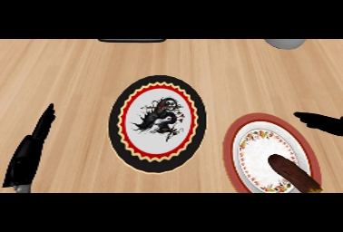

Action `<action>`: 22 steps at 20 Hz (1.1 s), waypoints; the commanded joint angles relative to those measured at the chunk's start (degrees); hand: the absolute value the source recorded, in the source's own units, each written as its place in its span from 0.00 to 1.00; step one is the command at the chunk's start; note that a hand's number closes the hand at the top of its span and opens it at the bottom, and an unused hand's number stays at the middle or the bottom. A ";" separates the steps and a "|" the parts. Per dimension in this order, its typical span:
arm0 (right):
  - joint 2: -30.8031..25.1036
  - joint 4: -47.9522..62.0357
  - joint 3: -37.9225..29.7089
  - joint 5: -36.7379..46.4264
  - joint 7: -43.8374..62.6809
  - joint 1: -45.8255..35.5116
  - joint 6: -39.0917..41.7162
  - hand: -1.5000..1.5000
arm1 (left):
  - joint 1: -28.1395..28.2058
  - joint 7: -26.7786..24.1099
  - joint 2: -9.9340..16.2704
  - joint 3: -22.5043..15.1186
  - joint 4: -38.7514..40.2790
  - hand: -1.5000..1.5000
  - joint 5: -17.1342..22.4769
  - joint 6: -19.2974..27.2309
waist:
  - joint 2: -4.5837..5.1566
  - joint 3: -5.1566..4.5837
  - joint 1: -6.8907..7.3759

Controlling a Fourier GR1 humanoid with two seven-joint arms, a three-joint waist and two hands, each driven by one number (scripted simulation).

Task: Pick the sweet potato from the plate and place it in the plate

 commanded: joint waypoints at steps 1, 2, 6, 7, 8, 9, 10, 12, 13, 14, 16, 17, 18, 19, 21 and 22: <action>4.96 0.62 3.65 8.41 -1.35 -1.56 0.33 0.00 | 1.14 3.98 1.49 1.94 -4.38 0.50 0.21 -1.47 | -0.14 0.01 -0.06; 4.96 7.17 3.04 12.37 -7.11 -3.64 3.11 0.00 | -2.70 0.21 0.54 3.24 3.52 0.50 1.16 -3.87 | 0.04 0.01 -0.18; 7.56 3.59 1.43 11.75 -3.44 -2.85 5.10 0.00 | 0.80 1.44 -2.84 2.15 -1.36 0.50 -3.59 -1.44 | -0.14 -0.03 -0.45; 7.15 -0.28 -0.56 9.92 -1.78 0.25 5.81 0.00 | 1.28 -0.70 -3.82 3.46 0.49 0.50 -3.14 -2.20 | -0.19 -0.05 -0.68; 7.77 4.73 1.13 16.69 -9.34 -0.71 5.94 0.00 | -0.03 -2.37 -3.77 3.11 2.44 0.50 -4.39 -2.11 | -0.11 -0.02 -0.56; 8.11 6.48 1.04 17.70 -10.34 -0.62 6.71 0.00 | 2.02 0.91 -3.68 3.19 -1.86 0.50 -4.07 -2.14 | -0.14 -0.01 -0.42; 7.77 9.84 0.98 18.83 -12.00 -3.41 8.16 0.00 | 3.37 -0.31 -3.02 3.45 -2.31 0.50 -4.05 -3.33 | -0.11 0.00 -0.21; 10.86 8.91 3.65 20.41 -9.81 -4.00 7.14 0.00 | 0.35 1.23 -3.74 4.60 -0.57 0.50 -3.78 -3.50 | -0.09 -0.02 -0.31; 9.07 6.63 0.93 20.06 -11.95 -0.36 8.61 0.00 | 4.37 2.09 -3.87 3.98 -5.55 0.50 -4.75 -3.98 | -0.19 -0.02 -0.47; 10.42 7.38 3.48 22.60 -11.61 -0.93 7.47 0.00 | 1.76 3.93 -3.42 4.25 -4.53 0.50 -4.58 -4.53 | -0.15 -0.01 -0.46; 10.64 5.08 1.44 22.42 -10.07 1.07 8.56 0.00 | 2.25 -0.10 -5.08 5.79 -0.47 0.50 -6.10 -4.28 | -0.18 -0.04 -0.67; 11.31 7.24 3.72 28.13 -15.81 1.28 5.72 0.00 | 2.65 -2.14 -5.26 6.00 0.15 0.50 -5.23 -5.41 | -0.14 -0.02 -0.55; 13.56 8.48 2.04 25.45 -10.47 -3.03 7.11 0.00 | 3.80 1.95 -7.03 3.88 -5.14 0.50 -8.23 -2.92 | -0.16 -0.03 -0.39; 13.71 2.27 2.19 24.99 -9.30 3.50 6.11 0.00 | 5.18 1.94 -7.11 4.61 -5.41 0.50 -7.69 -3.31 | -0.23 -0.04 -0.68; 14.10 9.88 1.54 29.65 -15.64 -0.12 6.51 0.00 | 1.59 -1.94 -7.28 6.62 0.95 0.50 -8.28 -5.55 | -0.12 -0.03 -0.55; 13.66 8.08 0.74 30.48 -16.76 1.77 6.75 0.00 | 1.82 0.31 -6.92 7.59 -1.32 0.50 -8.54 -5.87 | -0.16 -0.03 -0.61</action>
